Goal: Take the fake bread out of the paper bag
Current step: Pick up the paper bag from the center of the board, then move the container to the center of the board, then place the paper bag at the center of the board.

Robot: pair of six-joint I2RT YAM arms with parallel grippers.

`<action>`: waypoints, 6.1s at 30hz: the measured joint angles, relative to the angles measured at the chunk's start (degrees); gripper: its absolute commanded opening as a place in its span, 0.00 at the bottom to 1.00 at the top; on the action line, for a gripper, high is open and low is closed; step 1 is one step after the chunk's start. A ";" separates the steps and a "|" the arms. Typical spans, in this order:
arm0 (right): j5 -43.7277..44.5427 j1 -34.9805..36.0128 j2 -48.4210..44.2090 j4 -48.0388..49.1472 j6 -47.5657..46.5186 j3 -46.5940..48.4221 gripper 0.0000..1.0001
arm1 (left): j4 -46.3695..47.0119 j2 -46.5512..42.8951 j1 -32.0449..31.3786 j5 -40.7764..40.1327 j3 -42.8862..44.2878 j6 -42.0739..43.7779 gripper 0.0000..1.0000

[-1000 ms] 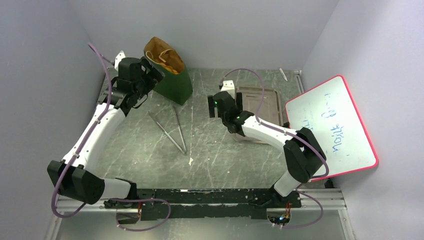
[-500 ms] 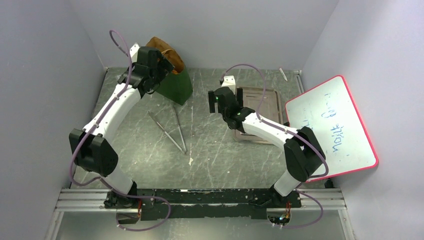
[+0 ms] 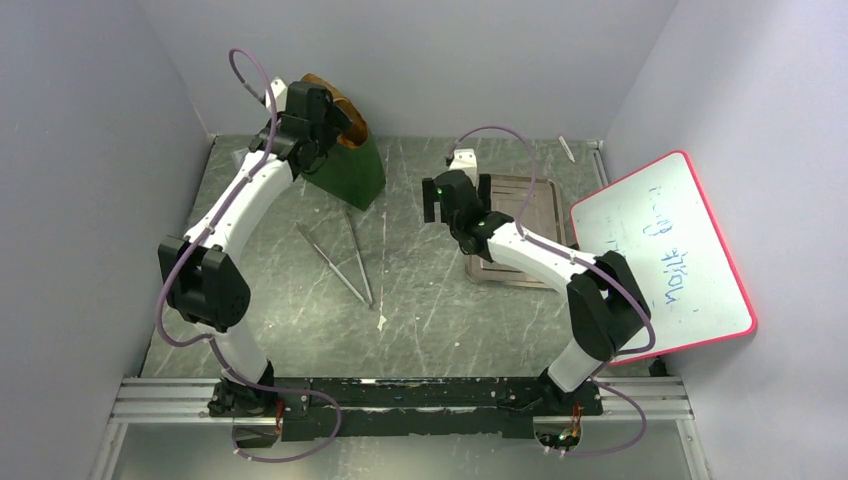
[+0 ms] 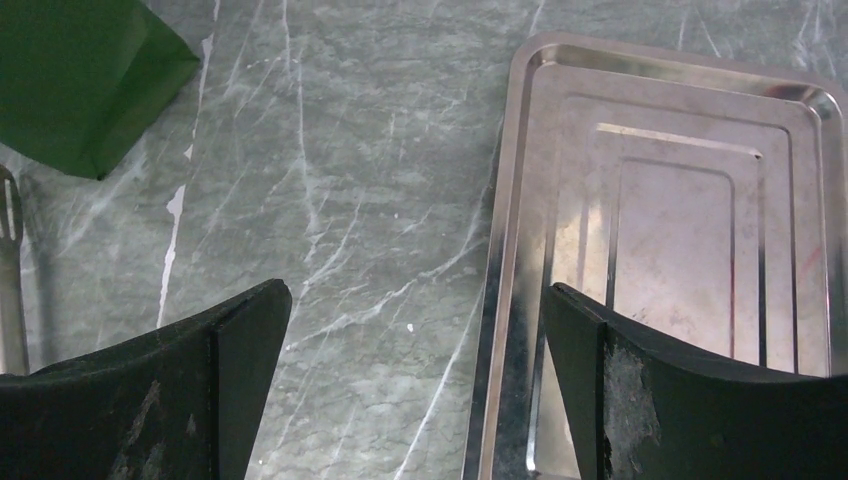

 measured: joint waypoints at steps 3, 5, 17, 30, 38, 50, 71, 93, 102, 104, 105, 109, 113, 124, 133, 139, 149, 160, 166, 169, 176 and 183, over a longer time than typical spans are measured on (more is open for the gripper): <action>-0.22 -0.74 0.00 0.00 0.09 0.00 0.99 | -0.04 0.04 0.00 -0.04 -0.76 -0.15 0.94; -0.24 -1.05 0.00 0.00 0.31 0.00 0.99 | -0.04 0.09 0.00 -0.04 -1.36 -0.20 0.84; -0.52 -4.35 1.31 -2.27 1.97 0.22 0.99 | 1.18 3.08 2.89 1.40 -2.71 0.37 0.08; -3.56 -9.25 12.92 -7.41 3.08 7.72 0.98 | 2.45 1.99 6.93 4.13 -4.48 6.56 0.07; -7.56 -12.37 19.87 -8.94 3.74 8.76 0.90 | 6.14 0.39 7.48 5.77 -6.19 17.66 0.07; -13.81 -12.22 25.49 -8.39 4.28 14.47 0.35 | 9.84 0.39 9.05 5.27 -2.75 29.75 0.07; -22.08 -10.12 38.32 -16.72 5.38 37.24 0.00 | 14.99 -4.35 10.29 2.99 -5.66 36.57 0.07; -26.84 -11.89 48.76 -28.85 39.04 56.61 0.00 | 14.82 -18.27 10.29 2.64 -13.84 37.55 0.07; -22.32 -14.29 57.27 -37.42 51.01 71.17 0.02 | 12.94 -23.63 10.29 3.19 -18.25 37.05 0.07; -22.60 -14.86 57.64 -36.68 50.84 71.58 0.16 | 12.35 -25.07 10.29 3.17 -18.58 37.13 0.07; -22.51 -14.97 57.61 -36.02 49.92 71.49 0.21 | 12.17 -25.73 10.29 3.15 -18.64 37.16 0.07; -20.00 -14.69 54.45 -33.16 43.25 67.08 0.44 | 11.45 -28.37 10.29 3.13 -18.69 37.16 0.07; -14.62 -14.47 46.99 -32.74 34.16 57.68 0.61 | 11.32 -30.05 10.29 3.15 -18.69 37.11 0.07; -4.33 -20.92 25.77 -28.02 16.79 32.20 0.71 | 9.97 -31.36 10.19 3.93 -19.15 35.85 0.07; -4.66 -25.09 25.59 -25.22 11.15 22.69 0.69 | 8.35 -34.97 10.16 4.17 -22.05 34.14 0.07; -8.07 -25.97 25.66 -22.32 10.29 19.37 0.51 | 5.95 -36.57 10.16 4.00 -22.27 36.87 0.07; -15.43 -28.57 26.03 -20.02 13.09 18.97 0.06 | 0.79 -39.85 10.16 2.23 -22.27 38.34 0.07; -25.55 -28.89 24.09 -15.26 31.43 14.16 0.00 | -3.34 -40.89 10.14 1.03 -22.27 36.87 0.07; -29.05 -28.89 21.92 -13.40 44.72 9.70 0.00 | -4.57 -40.89 10.14 1.05 -22.27 36.76 0.07; -29.31 -28.65 20.26 -11.87 51.36 6.67 0.00 | -4.94 -40.89 10.14 1.05 -22.27 36.76 0.07; -27.17 -27.08 17.22 -13.31 64.83 2.78 0.00 | -5.51 -41.29 10.14 1.01 -22.27 36.57 0.07; -22.64 -24.81 14.82 -18.38 75.43 1.68 0.00 | -6.32 -41.90 10.14 0.94 -22.27 35.67 0.07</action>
